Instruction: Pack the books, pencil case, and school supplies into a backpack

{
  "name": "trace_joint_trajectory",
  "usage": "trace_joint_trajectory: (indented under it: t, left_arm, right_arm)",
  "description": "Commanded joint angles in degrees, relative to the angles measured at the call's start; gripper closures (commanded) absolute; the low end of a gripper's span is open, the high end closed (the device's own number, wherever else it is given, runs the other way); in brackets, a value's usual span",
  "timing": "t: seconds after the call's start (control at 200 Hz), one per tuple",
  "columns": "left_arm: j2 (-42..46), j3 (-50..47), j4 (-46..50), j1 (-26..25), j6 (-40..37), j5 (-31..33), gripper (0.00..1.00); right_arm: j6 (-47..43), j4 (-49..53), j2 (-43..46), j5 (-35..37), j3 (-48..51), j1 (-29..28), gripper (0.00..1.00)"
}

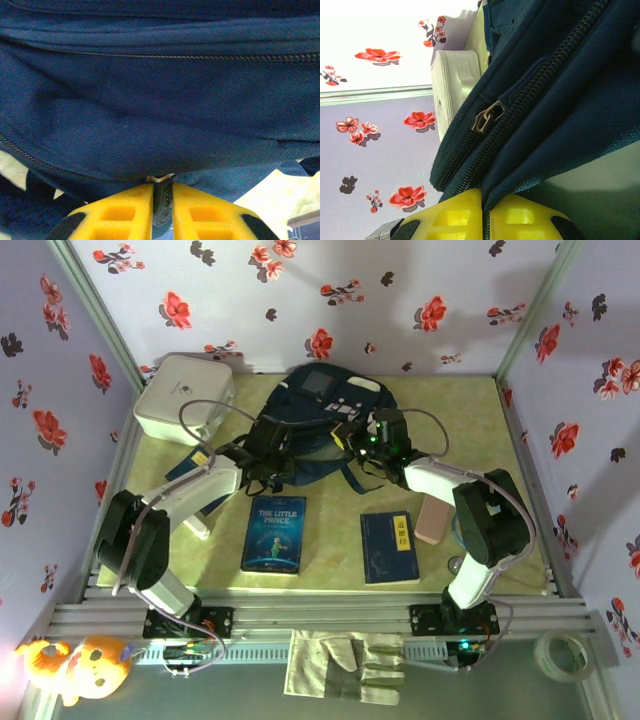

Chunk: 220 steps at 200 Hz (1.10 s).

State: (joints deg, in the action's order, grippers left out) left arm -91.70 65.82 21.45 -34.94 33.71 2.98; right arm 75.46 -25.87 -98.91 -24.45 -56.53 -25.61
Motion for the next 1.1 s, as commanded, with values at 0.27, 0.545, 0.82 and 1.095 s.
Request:
trace_joint_trajectory:
  t: [0.27, 0.545, 0.82, 1.095]
  left_arm:
    - [2.7, -0.8, 2.0, 0.0, -4.3, -1.4, 0.66]
    - [-1.7, 1.1, 4.7, -2.3, -10.2, -1.3, 0.65]
    - [-6.4, 3.6, 5.5, -3.3, -10.6, 3.0, 0.67]
    - [-4.4, 3.2, 2.3, -2.8, -9.7, 6.8, 0.77]
  right_arm:
    - [-0.5, -4.4, 1.6, 2.2, -0.2, 1.0, 0.9]
    - [-0.4, -4.5, 1.6, 2.0, -0.3, 0.9, 0.9]
    - [-0.3, -4.8, 1.4, 2.0, -0.1, 0.9, 0.9]
    - [-0.4, -4.9, 1.5, 2.0, 0.2, 0.9, 0.9]
